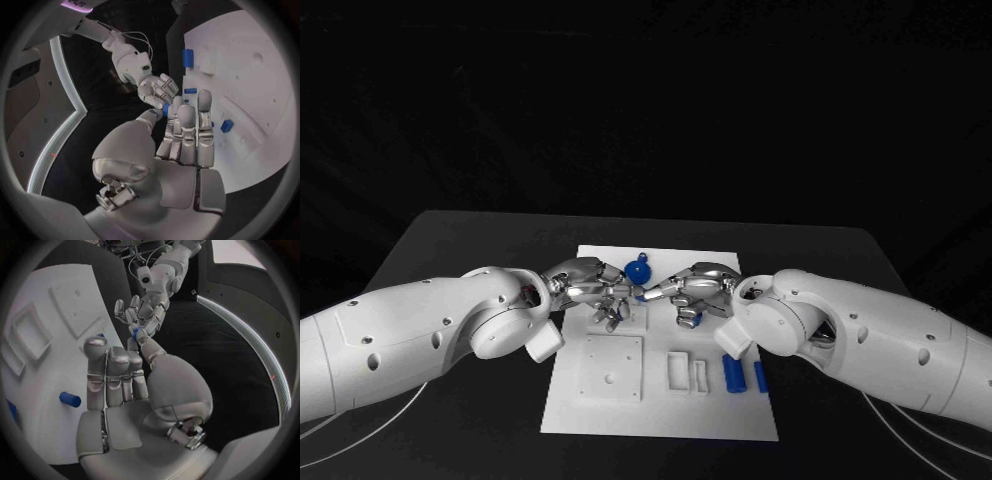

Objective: Assemble the parts on the task board

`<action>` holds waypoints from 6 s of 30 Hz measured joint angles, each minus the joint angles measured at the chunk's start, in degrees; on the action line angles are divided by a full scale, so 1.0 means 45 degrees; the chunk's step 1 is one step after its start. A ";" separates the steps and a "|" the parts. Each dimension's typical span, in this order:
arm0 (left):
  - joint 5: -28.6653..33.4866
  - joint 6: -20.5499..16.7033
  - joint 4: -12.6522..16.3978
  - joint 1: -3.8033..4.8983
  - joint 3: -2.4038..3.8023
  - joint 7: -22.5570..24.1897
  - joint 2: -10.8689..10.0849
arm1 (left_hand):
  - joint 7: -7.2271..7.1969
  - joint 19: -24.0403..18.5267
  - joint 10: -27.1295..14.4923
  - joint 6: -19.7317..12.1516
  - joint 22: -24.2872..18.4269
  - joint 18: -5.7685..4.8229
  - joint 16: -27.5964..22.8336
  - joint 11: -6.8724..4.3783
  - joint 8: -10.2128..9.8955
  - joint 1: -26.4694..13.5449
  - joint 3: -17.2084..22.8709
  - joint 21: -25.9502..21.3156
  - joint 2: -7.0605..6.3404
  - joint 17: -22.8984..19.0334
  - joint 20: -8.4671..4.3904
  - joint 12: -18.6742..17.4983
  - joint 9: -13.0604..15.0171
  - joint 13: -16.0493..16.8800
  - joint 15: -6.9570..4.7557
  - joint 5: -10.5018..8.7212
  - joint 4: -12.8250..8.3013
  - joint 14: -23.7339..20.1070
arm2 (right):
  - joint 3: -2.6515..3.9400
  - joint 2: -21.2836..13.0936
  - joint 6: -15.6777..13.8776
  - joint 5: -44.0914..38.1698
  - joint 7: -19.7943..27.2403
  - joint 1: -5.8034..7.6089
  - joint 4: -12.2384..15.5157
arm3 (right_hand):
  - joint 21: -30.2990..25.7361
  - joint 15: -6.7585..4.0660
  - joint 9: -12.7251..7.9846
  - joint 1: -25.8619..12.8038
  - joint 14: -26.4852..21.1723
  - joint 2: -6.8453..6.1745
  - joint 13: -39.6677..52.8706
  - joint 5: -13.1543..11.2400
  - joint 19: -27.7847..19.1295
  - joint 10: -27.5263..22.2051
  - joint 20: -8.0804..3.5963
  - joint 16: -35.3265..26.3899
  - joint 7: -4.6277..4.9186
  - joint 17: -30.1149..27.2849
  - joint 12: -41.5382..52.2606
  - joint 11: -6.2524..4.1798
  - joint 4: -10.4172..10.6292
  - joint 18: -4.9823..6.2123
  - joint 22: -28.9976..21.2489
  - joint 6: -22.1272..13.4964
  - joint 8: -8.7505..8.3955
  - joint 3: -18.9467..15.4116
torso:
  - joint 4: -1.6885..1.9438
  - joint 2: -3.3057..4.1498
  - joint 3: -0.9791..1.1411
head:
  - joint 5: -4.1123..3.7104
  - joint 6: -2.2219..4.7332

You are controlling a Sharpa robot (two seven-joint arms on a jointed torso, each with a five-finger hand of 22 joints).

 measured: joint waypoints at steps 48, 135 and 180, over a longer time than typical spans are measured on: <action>-0.1990 -0.1326 -0.0817 0.1312 -0.0013 -0.3431 0.0290 | -0.0568 0.0119 0.1880 0.3349 -0.0005 0.0202 -0.0113 0.0106 -0.3071 -0.0890 -0.1022 0.1969 -0.0702 0.0423 -0.0480 -0.2949 0.0187 -0.0029 -0.0564 0.2369 -0.1225 0.1208 | 0.0243 -0.0879 -0.1987 0.0658 0.1312 0.0313 -0.0846 | -0.2036 0.0298 -0.1410 -0.0774 -0.0346 -0.0070 -0.2321 0.1493 0.0046 -0.1270 0.0318 -0.0603 0.0477 -0.1036 -0.1077 0.0457 0.2924 0.0181 0.0000 -0.1654 0.0041 -0.6030 | -0.0009 -0.0057 0.0054 | 0.0291 -0.0123; -0.7778 -0.0014 -0.1152 0.1132 -0.0608 -0.7545 0.1658 | -0.0827 0.0255 0.2375 0.3839 0.0005 0.0200 -0.0310 -0.0119 -0.3459 -0.1054 -0.0797 0.2218 -0.0900 0.0601 -0.0614 -0.3109 0.0617 0.0247 -0.0591 0.2616 -0.1380 0.1589 | 0.0587 -0.0863 -0.2400 -0.0404 0.1835 0.0604 -0.1827 | -0.2034 0.0298 -0.1425 -0.0672 -0.0344 0.0033 -0.2390 0.1691 0.0046 -0.1269 0.0317 -0.0592 0.0475 -0.1032 -0.0969 0.0457 0.2675 0.0174 0.0000 -0.1653 0.0042 -0.5994 | 0.0000 -0.0098 0.0092 | 0.0647 -0.0588; -0.7966 0.0020 -0.1078 0.0986 -0.0604 -0.7549 0.1574 | -0.0865 0.0254 0.2468 0.3927 -0.0002 0.0200 -0.0398 -0.0126 -0.3559 -0.1068 -0.0797 0.2218 -0.0911 0.0697 -0.0613 -0.3195 0.0590 0.0270 -0.0590 0.2563 -0.1381 0.1676 | 0.0587 -0.0848 -0.2375 -0.0406 0.1810 0.0604 -0.1846 | -0.2034 0.0298 -0.1434 -0.0672 -0.0344 0.0033 -0.2434 0.1690 0.0046 -0.1268 0.0317 -0.0592 0.0475 -0.1048 -0.0908 0.0456 0.2639 0.0172 0.0000 -0.1653 0.0041 -0.6031 | -0.0006 -0.0098 0.0092 | 0.0670 -0.0625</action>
